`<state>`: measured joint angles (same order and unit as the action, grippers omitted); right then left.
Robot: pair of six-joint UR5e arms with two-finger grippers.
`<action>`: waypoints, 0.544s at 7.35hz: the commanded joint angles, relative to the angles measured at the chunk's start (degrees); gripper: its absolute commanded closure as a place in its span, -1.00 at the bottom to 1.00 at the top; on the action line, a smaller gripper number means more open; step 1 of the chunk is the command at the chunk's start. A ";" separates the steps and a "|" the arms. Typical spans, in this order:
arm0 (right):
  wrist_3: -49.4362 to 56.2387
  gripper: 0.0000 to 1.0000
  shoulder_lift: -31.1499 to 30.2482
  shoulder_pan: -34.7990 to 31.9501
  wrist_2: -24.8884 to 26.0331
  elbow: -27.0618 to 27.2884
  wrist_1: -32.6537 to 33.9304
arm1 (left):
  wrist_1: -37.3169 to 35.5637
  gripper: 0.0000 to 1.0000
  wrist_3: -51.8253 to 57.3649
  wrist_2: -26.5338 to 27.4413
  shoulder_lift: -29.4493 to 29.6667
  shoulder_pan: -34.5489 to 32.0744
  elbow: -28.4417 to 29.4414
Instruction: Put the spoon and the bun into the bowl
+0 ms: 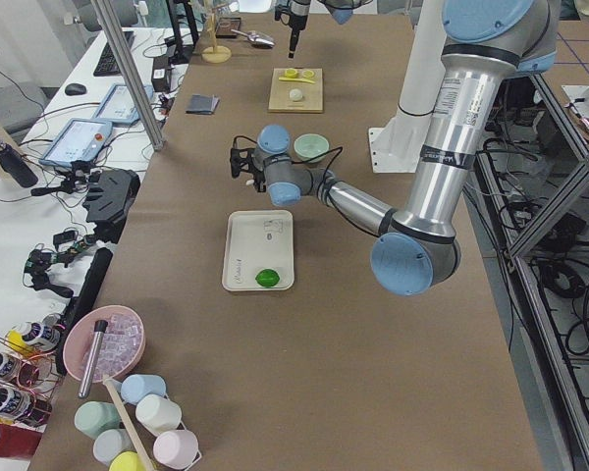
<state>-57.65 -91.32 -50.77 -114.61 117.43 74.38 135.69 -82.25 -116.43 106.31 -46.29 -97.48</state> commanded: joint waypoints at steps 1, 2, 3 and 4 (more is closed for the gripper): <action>0.00 -1.00 0.09 0.14 0.00 -0.10 -0.02 | -0.07 1.00 -7.11 10.29 3.80 9.32 -1.04; 0.00 -1.00 0.09 0.23 0.09 -0.10 -0.02 | -0.42 1.00 -9.22 15.22 5.12 13.81 -1.04; 0.00 -1.00 0.00 0.14 0.09 -0.10 -0.02 | -1.99 1.00 -11.42 20.84 7.22 18.38 -1.13; 0.00 -1.00 0.09 0.23 0.09 -0.01 -0.02 | -5.22 1.00 -13.27 23.77 10.11 21.12 -1.13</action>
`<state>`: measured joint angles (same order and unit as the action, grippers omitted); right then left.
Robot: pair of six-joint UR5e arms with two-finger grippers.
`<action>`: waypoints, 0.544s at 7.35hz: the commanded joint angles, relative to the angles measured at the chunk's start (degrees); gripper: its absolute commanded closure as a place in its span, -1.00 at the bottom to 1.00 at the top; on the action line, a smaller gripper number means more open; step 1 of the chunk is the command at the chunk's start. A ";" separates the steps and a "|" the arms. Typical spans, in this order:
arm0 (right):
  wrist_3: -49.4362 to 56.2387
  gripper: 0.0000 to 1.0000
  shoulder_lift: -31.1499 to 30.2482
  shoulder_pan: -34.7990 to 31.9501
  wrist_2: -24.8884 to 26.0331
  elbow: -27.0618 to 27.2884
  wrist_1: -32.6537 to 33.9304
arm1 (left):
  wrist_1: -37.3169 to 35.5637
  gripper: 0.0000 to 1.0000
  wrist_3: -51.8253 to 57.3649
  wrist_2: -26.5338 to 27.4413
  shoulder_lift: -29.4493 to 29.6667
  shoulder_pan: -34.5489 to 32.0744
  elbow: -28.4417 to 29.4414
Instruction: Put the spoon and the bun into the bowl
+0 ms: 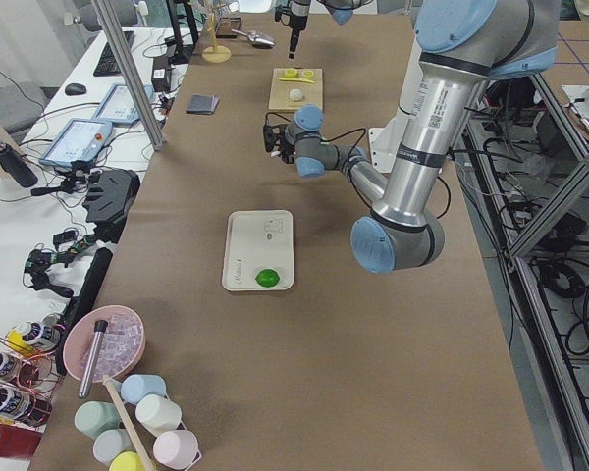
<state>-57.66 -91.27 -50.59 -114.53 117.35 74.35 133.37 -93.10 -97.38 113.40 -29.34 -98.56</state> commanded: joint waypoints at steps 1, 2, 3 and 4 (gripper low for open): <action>0.00 -1.00 0.12 0.05 0.01 0.07 0.00 | -6.08 1.00 -4.09 5.53 5.32 5.08 -0.05; 0.00 -1.00 0.12 0.05 0.01 0.07 0.00 | -6.46 1.00 -4.28 5.62 5.43 5.43 -0.05; 0.00 -1.00 0.12 0.05 0.01 0.07 0.00 | -6.46 1.00 -4.20 5.62 5.17 5.44 0.04; 0.00 -1.00 0.12 0.14 0.01 0.07 0.00 | -6.55 1.00 -3.94 5.71 4.99 5.96 0.04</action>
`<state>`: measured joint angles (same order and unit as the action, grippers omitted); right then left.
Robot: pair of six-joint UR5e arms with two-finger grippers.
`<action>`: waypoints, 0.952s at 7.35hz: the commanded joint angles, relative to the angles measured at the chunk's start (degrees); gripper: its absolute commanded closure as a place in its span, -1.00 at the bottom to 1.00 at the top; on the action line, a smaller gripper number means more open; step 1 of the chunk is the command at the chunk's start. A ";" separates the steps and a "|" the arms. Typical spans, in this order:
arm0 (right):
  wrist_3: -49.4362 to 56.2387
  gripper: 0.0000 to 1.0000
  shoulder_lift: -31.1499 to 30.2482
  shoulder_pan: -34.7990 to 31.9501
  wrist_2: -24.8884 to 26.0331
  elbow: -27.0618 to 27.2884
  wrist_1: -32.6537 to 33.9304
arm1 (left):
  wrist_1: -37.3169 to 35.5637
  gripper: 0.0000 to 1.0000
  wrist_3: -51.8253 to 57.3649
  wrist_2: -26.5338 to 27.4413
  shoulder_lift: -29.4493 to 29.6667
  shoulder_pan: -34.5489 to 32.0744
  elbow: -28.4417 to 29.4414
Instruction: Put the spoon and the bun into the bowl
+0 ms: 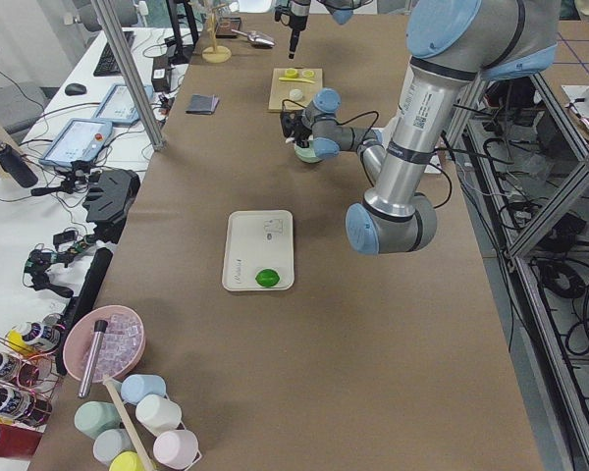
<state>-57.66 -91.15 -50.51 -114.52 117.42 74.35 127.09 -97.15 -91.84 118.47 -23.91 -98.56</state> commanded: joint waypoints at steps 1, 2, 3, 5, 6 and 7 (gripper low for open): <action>0.00 -1.00 0.01 0.06 0.00 0.09 0.00 | -0.26 0.85 0.20 1.04 -0.26 2.18 0.04; 0.00 -1.00 0.01 0.06 0.00 0.09 0.00 | -0.26 0.69 0.38 6.00 -0.17 4.55 0.04; 0.00 -1.00 0.01 0.06 0.00 0.09 0.00 | -0.26 0.39 0.55 7.53 0.00 5.01 -0.05; 0.00 -1.00 0.01 0.06 0.00 0.09 -0.09 | -0.26 -0.41 1.95 7.46 -0.26 4.84 -0.66; 0.00 -1.00 0.01 0.14 0.00 0.09 -0.09 | -0.26 -0.81 5.62 7.55 -0.43 4.31 -0.66; 0.00 -1.00 0.01 0.15 -0.09 0.18 -0.09 | -0.35 -0.92 6.44 7.46 -0.44 4.05 -1.79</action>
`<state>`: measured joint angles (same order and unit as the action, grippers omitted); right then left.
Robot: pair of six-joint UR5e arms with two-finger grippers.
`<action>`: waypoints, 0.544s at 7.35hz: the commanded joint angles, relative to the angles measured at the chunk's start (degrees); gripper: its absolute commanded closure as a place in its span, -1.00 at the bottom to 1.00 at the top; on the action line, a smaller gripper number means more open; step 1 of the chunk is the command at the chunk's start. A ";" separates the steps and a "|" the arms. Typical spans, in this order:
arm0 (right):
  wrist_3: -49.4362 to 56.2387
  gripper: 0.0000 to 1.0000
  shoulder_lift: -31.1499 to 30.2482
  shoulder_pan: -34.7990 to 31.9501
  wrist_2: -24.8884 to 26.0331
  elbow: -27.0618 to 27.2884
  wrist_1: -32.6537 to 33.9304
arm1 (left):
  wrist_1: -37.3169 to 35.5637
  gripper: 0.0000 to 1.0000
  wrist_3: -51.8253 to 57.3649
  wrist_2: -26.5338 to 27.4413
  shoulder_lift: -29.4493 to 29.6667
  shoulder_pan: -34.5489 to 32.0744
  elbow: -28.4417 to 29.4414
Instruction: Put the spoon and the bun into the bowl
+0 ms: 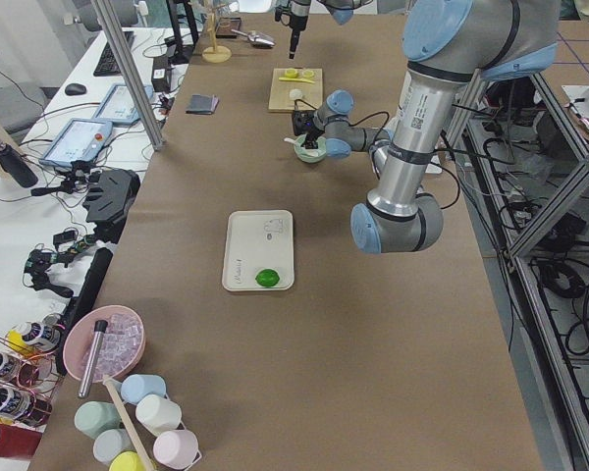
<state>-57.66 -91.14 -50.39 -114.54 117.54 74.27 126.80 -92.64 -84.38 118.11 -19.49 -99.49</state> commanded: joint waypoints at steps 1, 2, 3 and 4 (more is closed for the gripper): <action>-0.17 -1.00 0.87 0.03 -0.24 0.15 0.08 | -0.06 -0.93 2.54 -0.78 -1.72 -1.68 -2.71; -0.35 -1.00 2.53 1.94 0.97 0.06 0.35 | -0.06 -0.93 7.86 -5.05 -4.61 -5.43 -3.42; -0.44 -1.00 4.90 6.05 7.08 0.06 0.52 | -0.15 -0.96 15.57 -13.19 -8.21 -11.21 -3.43; -1.48 -1.00 6.66 7.92 8.36 -0.03 2.09 | -0.15 -0.97 22.60 -22.32 -12.07 -18.05 -3.34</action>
<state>-58.29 -86.82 -45.44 -109.27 117.58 75.08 126.69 -78.44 -96.69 110.50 -30.06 -102.74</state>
